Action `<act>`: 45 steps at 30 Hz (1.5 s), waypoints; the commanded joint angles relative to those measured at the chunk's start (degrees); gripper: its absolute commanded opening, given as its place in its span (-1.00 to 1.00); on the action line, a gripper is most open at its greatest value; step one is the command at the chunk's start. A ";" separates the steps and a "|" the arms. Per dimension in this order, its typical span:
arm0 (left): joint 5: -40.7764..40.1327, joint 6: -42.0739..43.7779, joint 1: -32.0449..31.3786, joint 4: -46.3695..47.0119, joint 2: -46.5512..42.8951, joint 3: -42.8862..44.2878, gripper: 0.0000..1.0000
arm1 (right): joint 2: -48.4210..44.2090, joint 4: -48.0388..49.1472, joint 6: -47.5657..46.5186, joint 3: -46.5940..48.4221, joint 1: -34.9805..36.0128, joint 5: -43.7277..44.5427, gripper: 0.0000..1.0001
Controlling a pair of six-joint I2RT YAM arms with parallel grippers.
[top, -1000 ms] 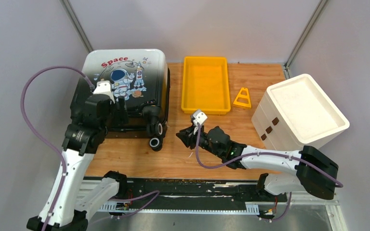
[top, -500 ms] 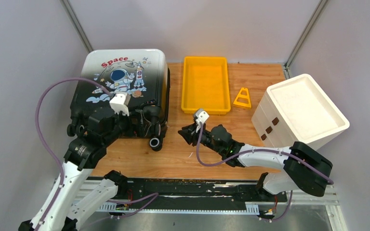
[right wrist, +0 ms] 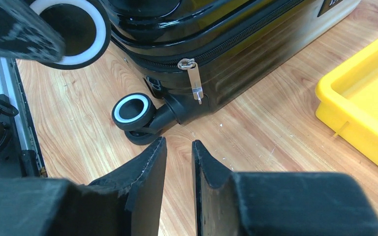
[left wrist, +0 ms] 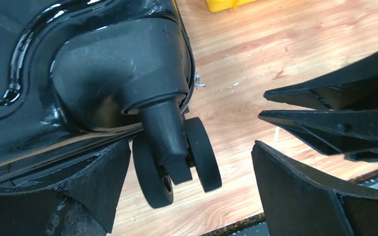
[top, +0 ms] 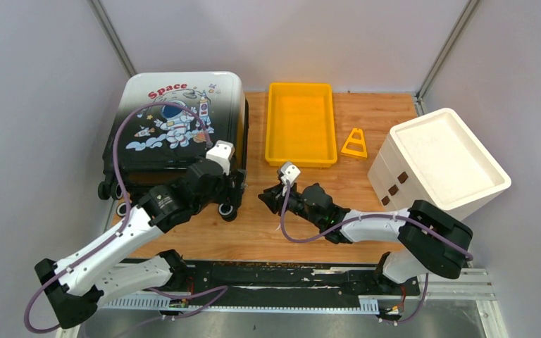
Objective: Open, take out, and arrange the luggage
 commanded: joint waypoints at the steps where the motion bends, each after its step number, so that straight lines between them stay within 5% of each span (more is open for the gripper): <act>1: -8.84 -3.22 -1.79 -0.16 3.18 2.26 0.97 | 0.30 4.61 1.25 -0.28 -0.32 -1.96 -0.48; 12: -10.88 -2.23 -1.89 -0.36 4.61 1.75 0.40 | 4.16 15.44 -1.01 -2.46 -0.87 -5.80 -0.44; 19: -10.05 -2.31 -1.93 -2.74 2.91 1.32 -0.62 | 7.92 20.80 -2.48 -1.17 -1.03 -7.80 -0.23; 23: -9.04 -1.96 -1.89 -6.00 -0.15 2.36 -1.00 | 10.82 23.65 -4.11 0.24 -1.03 -9.89 -0.08; 33: -5.34 -2.48 -1.88 -8.52 -5.25 1.57 -1.00 | 19.16 25.96 -4.13 6.74 -0.87 -12.77 0.27; 45: -5.54 -2.76 -1.89 -9.63 -9.10 1.42 -1.00 | 28.57 31.57 -3.89 11.84 1.14 -13.22 0.11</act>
